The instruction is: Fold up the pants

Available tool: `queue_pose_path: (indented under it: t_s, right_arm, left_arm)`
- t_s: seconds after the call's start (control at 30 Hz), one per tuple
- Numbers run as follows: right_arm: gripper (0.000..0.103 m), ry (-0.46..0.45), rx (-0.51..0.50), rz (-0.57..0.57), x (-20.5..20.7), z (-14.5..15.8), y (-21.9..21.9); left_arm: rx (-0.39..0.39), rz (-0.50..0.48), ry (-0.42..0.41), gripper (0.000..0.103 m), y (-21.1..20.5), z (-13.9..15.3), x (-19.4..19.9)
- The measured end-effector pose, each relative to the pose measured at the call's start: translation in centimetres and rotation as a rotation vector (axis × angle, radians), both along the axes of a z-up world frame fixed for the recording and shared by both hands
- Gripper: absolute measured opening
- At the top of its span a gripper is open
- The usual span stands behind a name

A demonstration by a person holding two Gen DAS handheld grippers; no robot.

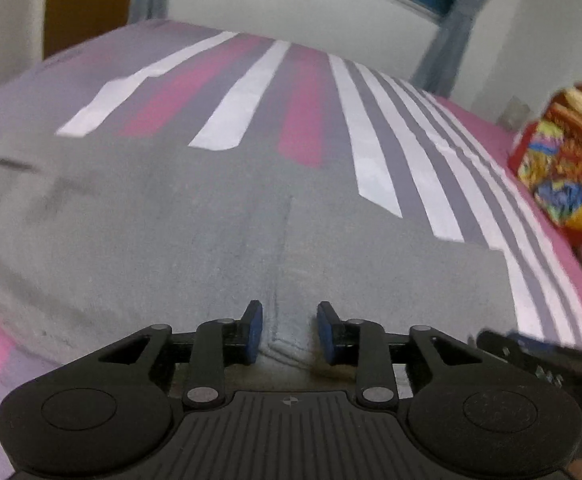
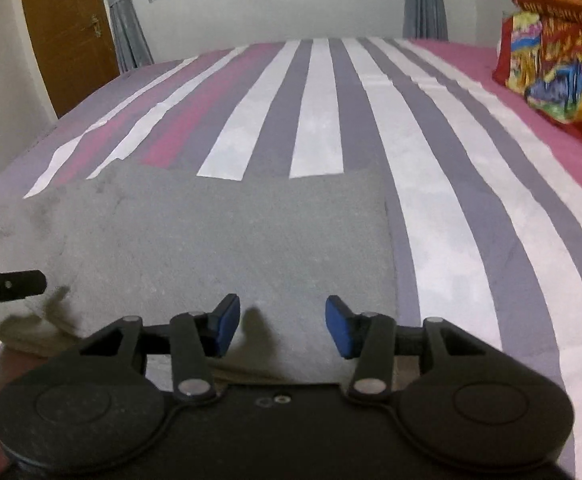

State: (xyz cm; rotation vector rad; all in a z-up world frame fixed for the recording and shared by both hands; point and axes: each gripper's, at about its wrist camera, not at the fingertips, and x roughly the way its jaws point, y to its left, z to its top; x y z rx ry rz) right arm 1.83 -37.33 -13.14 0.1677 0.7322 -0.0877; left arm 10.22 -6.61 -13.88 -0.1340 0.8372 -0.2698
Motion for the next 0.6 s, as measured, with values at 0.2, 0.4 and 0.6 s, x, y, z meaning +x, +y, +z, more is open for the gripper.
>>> queue_pose_path:
  t_s: [0.2,0.4,0.6]
  right_arm:
    - [0.053,0.059,-0.052,0.028,0.6,-1.9,1.4]
    - [0.055,0.033,0.004,0.03,-0.4,-0.5,1.9]
    - [0.055,0.022,0.027,0.062,0.9,0.0,4.2]
  left_arm:
    - [0.041,0.042,0.07,0.044,0.7,-1.9,1.2]
    - [-0.007,0.064,0.073,0.044,2.4,-0.5,0.0]
    - [0.003,0.134,0.076,0.044,6.7,-0.6,-1.5]
